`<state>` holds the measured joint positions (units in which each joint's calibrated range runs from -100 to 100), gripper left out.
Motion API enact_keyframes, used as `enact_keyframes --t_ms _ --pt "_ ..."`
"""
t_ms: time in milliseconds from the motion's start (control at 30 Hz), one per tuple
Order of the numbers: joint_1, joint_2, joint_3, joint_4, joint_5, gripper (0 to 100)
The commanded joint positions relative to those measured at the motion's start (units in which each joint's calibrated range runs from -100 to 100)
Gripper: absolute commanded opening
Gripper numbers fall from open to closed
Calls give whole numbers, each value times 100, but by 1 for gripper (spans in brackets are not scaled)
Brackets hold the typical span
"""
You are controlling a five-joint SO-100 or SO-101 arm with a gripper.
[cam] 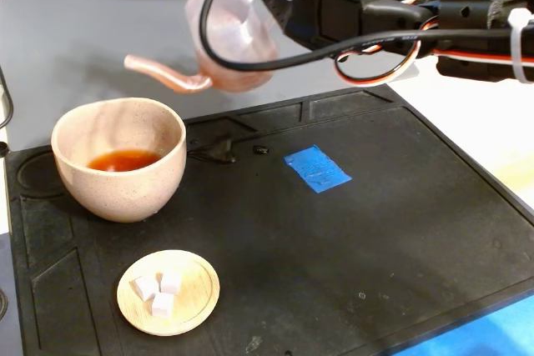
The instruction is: Pick up a kettle and pour liquid into a cup.
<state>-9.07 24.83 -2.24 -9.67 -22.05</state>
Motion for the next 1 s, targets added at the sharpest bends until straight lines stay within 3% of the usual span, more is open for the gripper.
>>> enact_keyframes --t_ms 0,233,400,667,800,967 --pt "112 -85 -384 -23 -206 1" --pt "424 -691 -112 781 -510 1" --pt "705 -1570 1358 799 -678 1" --pt "896 -1672 2021 790 -768 1" --pt "896 -1194 2384 -256 -720 1" --pt "896 -921 2402 -421 -715 1"
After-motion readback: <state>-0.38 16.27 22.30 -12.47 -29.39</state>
